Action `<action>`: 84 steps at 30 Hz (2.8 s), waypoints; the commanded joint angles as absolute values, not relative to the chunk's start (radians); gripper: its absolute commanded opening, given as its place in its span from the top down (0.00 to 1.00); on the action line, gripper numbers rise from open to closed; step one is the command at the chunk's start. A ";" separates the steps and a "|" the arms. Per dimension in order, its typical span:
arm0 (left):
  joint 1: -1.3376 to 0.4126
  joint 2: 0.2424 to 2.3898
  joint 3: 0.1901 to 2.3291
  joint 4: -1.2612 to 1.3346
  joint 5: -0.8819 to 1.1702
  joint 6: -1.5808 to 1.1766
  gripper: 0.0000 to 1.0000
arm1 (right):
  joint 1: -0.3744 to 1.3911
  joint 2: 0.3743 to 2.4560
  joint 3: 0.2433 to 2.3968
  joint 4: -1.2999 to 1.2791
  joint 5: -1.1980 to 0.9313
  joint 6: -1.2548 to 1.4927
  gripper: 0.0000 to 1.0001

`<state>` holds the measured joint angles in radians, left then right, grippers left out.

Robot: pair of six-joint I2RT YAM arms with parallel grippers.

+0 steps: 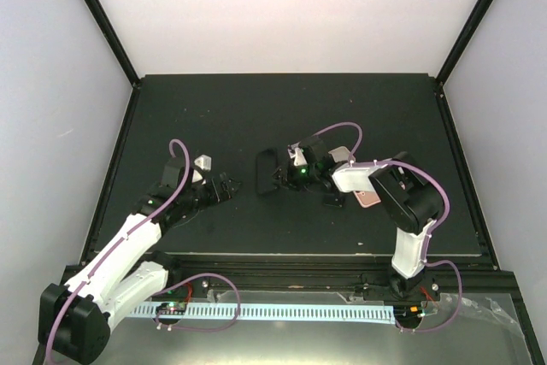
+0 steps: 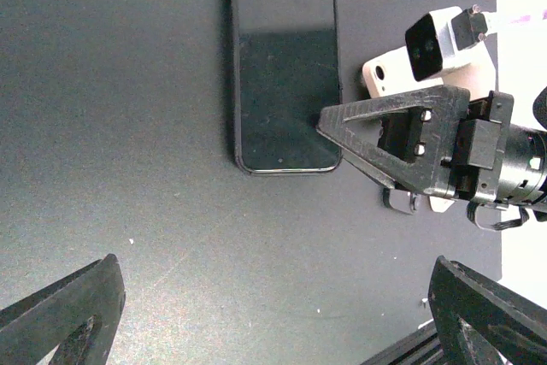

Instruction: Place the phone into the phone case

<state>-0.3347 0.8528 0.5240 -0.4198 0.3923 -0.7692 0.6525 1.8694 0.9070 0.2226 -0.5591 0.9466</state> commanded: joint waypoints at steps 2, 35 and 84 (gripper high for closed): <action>-0.327 0.843 0.533 -0.441 0.354 -0.796 0.01 | 0.640 1.847 0.942 0.160 -0.507 0.908 0.62; -0.242 0.824 0.466 -0.463 0.131 -0.940 0.01 | 0.677 1.817 0.972 0.025 -0.422 0.749 0.99; 0.425 1.325 0.501 -0.337 0.087 -0.920 0.01 | 0.681 1.430 0.822 -0.107 -0.312 0.682 0.00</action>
